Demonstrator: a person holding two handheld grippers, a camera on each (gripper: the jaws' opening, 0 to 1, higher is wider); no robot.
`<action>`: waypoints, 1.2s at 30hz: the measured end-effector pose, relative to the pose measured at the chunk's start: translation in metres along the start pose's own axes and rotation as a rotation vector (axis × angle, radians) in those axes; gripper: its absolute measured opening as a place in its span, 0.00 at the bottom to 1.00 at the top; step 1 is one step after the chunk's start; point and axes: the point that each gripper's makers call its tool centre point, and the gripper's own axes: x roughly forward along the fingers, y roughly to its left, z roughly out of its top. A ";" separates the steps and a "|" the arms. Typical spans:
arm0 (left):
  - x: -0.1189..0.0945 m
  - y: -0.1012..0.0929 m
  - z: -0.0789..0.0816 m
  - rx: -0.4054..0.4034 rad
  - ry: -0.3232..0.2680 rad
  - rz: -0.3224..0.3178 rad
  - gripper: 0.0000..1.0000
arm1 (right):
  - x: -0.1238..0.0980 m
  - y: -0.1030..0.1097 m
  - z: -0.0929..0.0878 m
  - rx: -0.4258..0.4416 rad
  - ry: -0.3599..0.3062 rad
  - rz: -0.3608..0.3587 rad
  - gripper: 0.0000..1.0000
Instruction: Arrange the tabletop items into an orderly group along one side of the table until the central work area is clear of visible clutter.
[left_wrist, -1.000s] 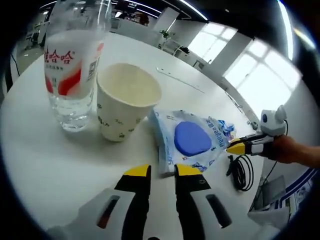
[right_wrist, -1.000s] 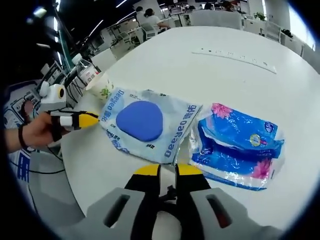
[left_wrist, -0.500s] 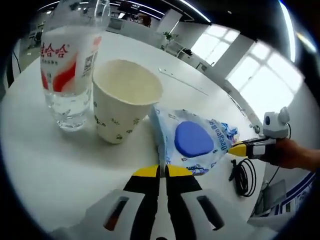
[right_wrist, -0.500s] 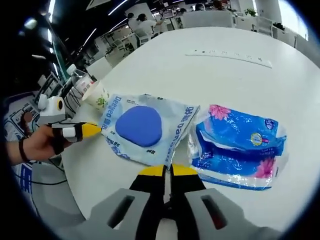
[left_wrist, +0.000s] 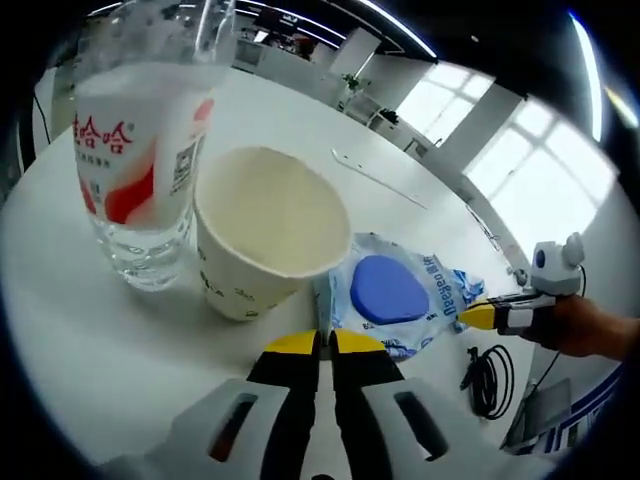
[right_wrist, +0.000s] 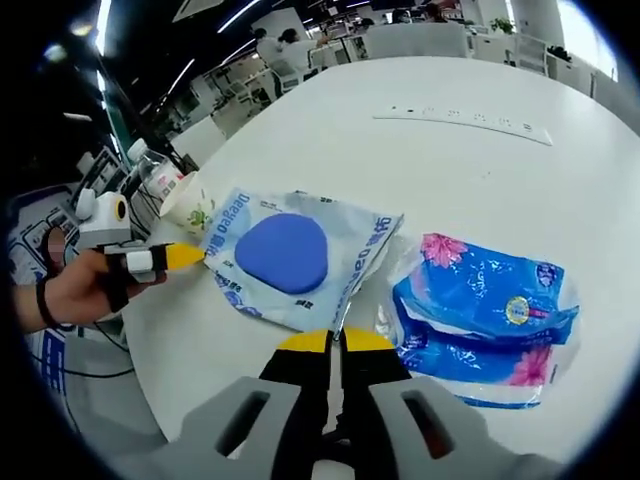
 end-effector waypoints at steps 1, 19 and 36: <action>0.000 0.001 0.000 -0.002 0.000 0.001 0.01 | 0.000 0.000 0.000 -0.001 0.002 0.001 0.00; -0.016 0.007 -0.003 -0.002 0.006 0.006 0.11 | -0.010 0.004 -0.009 -0.016 0.017 0.009 0.06; -0.048 0.008 -0.017 0.075 0.011 0.021 0.14 | -0.048 -0.016 -0.021 -0.029 -0.035 -0.043 0.05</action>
